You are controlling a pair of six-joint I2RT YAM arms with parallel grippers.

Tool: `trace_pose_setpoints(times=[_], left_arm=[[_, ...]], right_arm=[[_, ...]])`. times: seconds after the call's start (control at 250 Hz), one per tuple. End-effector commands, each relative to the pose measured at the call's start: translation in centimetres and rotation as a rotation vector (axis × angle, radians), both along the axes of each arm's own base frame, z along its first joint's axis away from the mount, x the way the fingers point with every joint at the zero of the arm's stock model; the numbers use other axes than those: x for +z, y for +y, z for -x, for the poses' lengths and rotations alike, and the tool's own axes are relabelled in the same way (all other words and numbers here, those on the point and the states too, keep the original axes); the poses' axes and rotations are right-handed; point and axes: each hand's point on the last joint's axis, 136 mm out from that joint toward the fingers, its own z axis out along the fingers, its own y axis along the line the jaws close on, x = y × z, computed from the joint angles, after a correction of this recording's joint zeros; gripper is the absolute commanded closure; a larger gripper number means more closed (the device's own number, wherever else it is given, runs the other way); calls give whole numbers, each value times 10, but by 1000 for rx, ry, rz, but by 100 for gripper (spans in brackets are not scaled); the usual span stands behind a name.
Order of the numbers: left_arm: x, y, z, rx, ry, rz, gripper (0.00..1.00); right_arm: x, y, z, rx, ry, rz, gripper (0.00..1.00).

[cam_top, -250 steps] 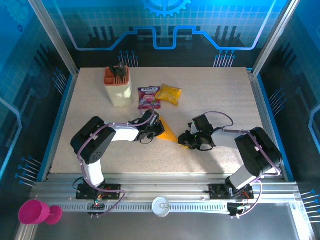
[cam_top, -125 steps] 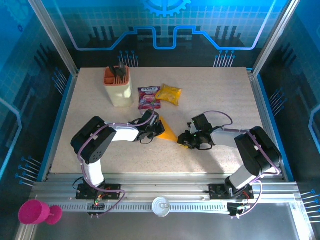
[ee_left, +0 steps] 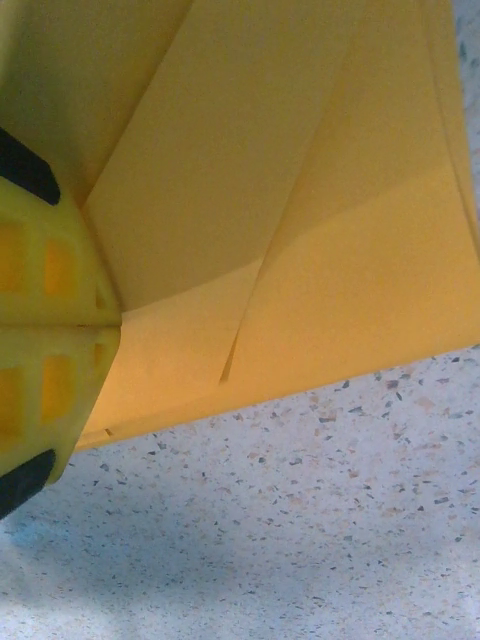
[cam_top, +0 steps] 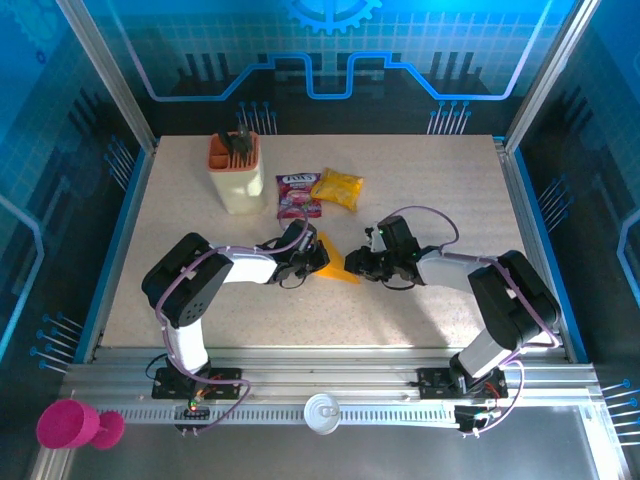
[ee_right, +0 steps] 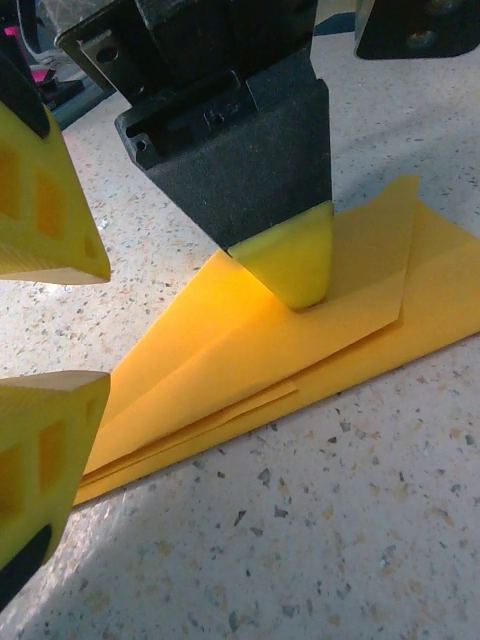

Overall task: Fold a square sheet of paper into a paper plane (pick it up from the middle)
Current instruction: Turn over the paper at the center of the table.

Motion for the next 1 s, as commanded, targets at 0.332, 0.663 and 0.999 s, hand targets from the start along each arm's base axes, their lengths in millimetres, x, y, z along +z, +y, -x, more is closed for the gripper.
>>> trace_pose_setpoints(times=[0.332, 0.663, 0.999], left_arm=[[-65, 40, 56, -76, 216, -199, 100], [-68, 37, 55, -80, 224, -194, 100], [-67, 37, 56, -79, 225, -189, 100]], right_arm=[[-24, -37, 27, -34, 41, 54, 63], [-32, -33, 31, -31, 62, 38, 65], [-19, -21, 26, -13, 42, 7, 72]])
